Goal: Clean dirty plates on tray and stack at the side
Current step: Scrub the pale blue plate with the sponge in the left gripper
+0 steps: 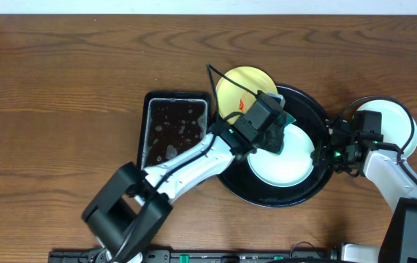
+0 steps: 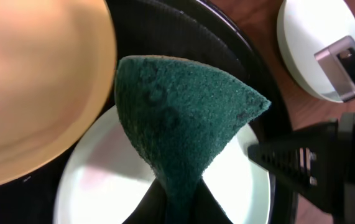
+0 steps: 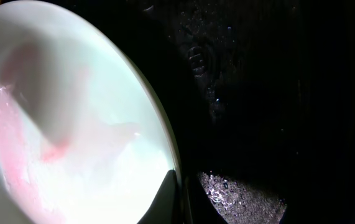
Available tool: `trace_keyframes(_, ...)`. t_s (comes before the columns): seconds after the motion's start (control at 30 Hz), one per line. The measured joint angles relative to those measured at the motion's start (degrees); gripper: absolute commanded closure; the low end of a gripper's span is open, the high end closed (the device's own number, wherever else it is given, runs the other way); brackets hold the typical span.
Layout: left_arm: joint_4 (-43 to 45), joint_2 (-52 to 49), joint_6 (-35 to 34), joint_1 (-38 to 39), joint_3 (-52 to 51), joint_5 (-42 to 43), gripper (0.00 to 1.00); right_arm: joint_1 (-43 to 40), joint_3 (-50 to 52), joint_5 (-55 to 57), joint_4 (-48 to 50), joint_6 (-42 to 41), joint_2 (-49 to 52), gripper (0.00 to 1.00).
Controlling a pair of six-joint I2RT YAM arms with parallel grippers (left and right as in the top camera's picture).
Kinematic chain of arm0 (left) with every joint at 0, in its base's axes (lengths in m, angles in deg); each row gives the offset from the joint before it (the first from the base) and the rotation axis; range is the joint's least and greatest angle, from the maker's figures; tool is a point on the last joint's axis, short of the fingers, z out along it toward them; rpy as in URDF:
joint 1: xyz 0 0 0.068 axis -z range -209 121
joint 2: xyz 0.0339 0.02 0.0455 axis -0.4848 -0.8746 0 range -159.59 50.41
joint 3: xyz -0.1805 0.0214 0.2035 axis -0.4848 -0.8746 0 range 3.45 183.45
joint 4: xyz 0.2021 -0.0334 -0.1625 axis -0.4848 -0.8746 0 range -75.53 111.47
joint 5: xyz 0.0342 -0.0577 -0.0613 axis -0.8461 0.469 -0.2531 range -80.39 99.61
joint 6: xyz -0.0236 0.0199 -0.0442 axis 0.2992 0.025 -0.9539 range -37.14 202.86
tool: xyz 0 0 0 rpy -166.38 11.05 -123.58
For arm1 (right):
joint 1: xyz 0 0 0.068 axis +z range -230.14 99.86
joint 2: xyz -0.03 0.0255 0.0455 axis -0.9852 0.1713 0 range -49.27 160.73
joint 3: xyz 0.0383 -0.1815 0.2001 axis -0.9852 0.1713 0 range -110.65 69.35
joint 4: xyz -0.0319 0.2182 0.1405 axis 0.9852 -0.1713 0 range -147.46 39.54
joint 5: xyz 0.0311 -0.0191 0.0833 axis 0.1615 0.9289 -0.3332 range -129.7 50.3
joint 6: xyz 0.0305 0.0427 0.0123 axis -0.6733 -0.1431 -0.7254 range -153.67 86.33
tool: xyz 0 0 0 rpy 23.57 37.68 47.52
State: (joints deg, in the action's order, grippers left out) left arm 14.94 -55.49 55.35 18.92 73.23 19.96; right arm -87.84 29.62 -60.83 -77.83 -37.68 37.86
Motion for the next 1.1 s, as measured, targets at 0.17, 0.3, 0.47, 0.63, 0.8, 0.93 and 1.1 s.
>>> trace_keyframes(0.17, 3.0, -5.2, -1.0, 2.6, 0.0, 0.0, 0.92, 0.0, 0.0, 0.1, 0.0, 0.0, 0.0, 0.99)
trace_keyframes(0.3, 3.4, -9.3, -1.0, 4.0, 0.0, 0.0, 0.92, 0.0, 0.0, 0.2, -0.1, 0.0, 0.0, 0.99)
trace_keyframes(0.47, -1.3, -9.9, -1.2, 3.3, 1.0, 0.5, 0.93, 0.0, 0.0, 0.3, -0.5, 0.0, 0.0, 0.99)
trace_keyframes(0.63, -7.9, -8.3, -0.7, 1.9, 1.4, 1.1, 0.93, 0.0, 0.0, -0.1, -0.6, 0.0, 0.0, 0.99)
trace_keyframes(0.8, -13.1, -3.8, 0.7, -0.1, 0.8, 1.0, 0.92, 0.0, 0.0, -0.3, -0.4, 0.0, 0.0, 0.96)
trace_keyframes(0.93, -16.2, 3.2, 1.0, -1.8, 0.7, 0.4, 0.92, 0.0, 0.0, -0.1, 0.2, -0.1, 0.0, 0.75)
trace_keyframes(1.1, -23.8, 11.9, 1.7, -5.2, 0.7, -1.0, 0.93, 0.0, 0.0, 0.0, 3.5, -0.2, 0.0, 0.58)
